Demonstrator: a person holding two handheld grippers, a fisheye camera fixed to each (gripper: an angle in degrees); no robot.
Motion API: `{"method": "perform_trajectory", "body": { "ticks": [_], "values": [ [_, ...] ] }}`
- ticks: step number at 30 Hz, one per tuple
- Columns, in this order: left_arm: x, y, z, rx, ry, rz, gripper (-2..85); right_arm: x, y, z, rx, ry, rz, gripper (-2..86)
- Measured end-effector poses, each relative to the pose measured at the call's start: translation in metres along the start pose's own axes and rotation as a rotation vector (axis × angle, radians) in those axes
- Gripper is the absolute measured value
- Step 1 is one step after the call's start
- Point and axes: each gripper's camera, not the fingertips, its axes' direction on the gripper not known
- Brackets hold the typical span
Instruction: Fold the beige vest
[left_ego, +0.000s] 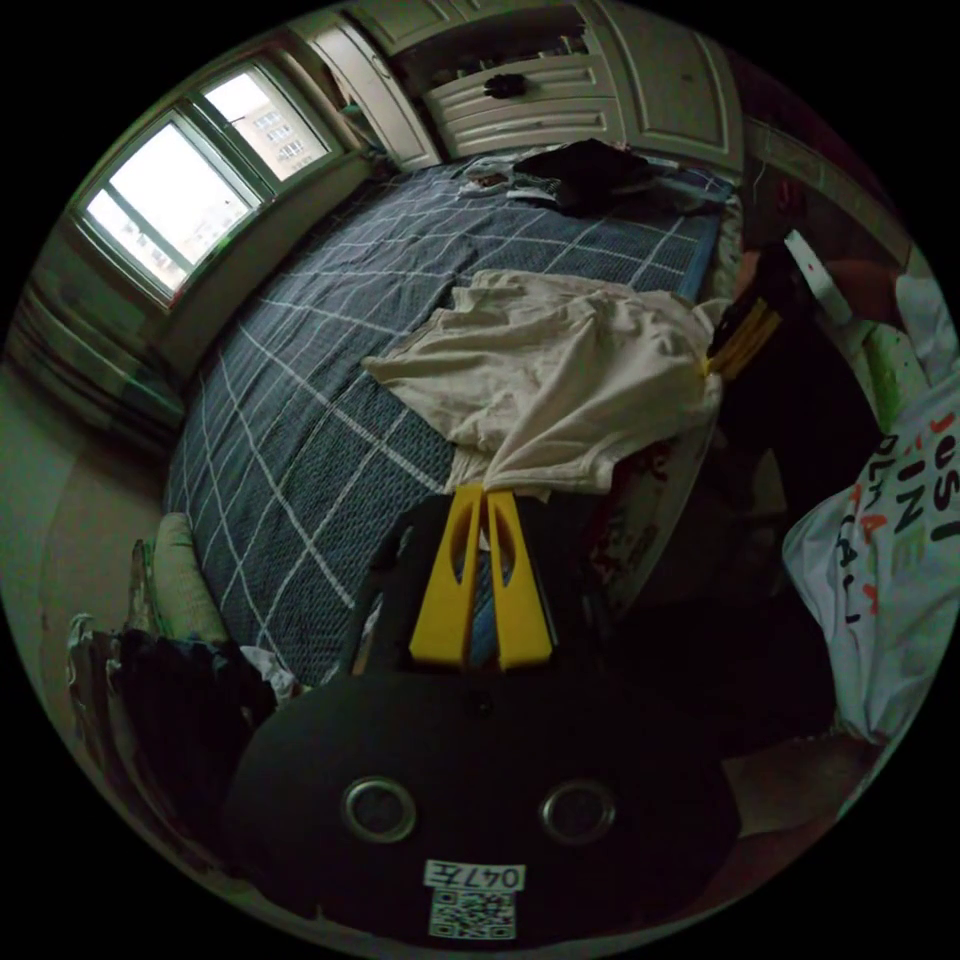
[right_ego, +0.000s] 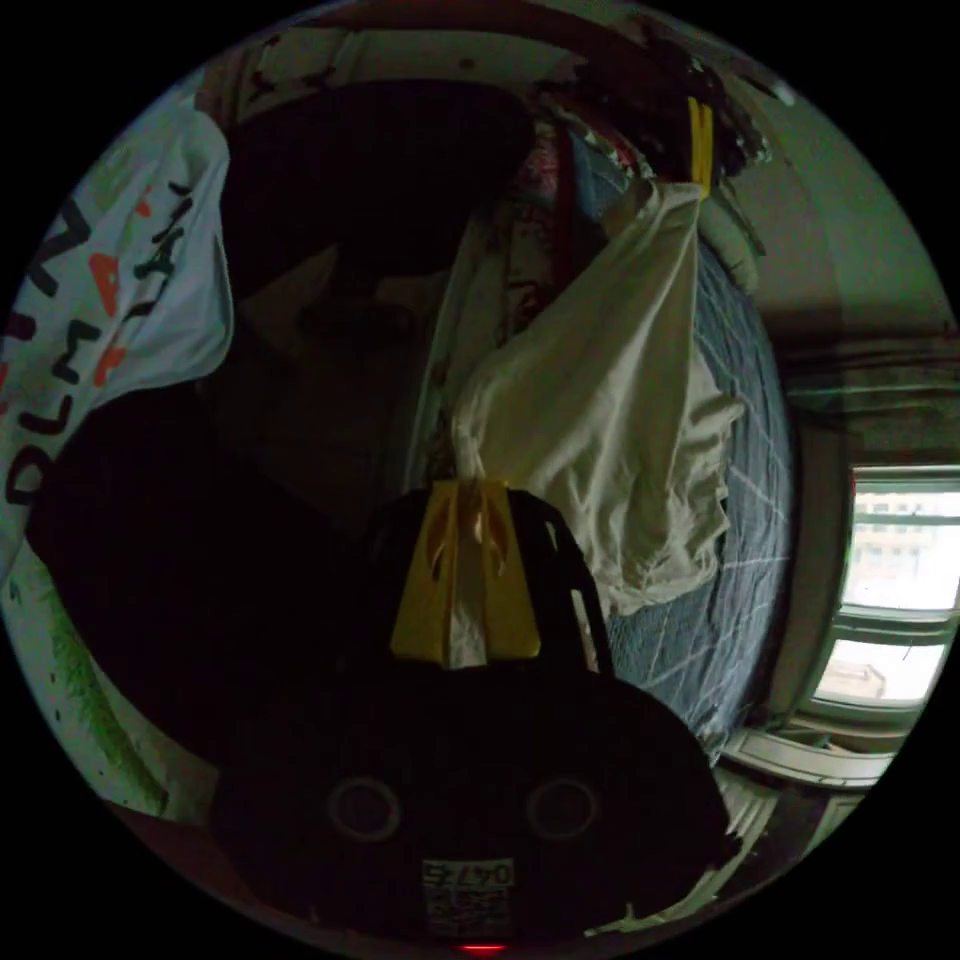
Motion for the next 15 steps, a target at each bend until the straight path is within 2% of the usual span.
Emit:
{"method": "perform_trajectory", "body": {
  "ticks": [4, 6, 8, 11, 15],
  "values": [
    [-0.004, 0.005, -0.016, 0.035, 0.007, -0.02, -0.7, 0.015, 0.025, -0.047, 0.093, -0.023, 0.141, 0.6],
    [-0.006, 0.009, -0.047, 0.147, 0.016, -0.083, -0.8, 0.025, 0.042, -0.088, 0.164, -0.016, 0.233, 0.4],
    [-0.005, 0.01, -0.079, 0.227, -0.009, -0.127, -0.8, 0.03, 0.065, -0.159, 0.253, 0.083, 0.327, 0.3],
    [-0.003, 0.005, -0.134, 0.288, -0.137, -0.225, -0.8, 0.032, 0.089, -0.248, 0.279, 0.275, 0.43, 0.2],
    [-0.006, -0.015, -0.19, 0.362, -0.245, -0.253, -0.8, 0.044, 0.112, -0.324, 0.297, 0.467, 0.536, 0.3]
  ]
}}
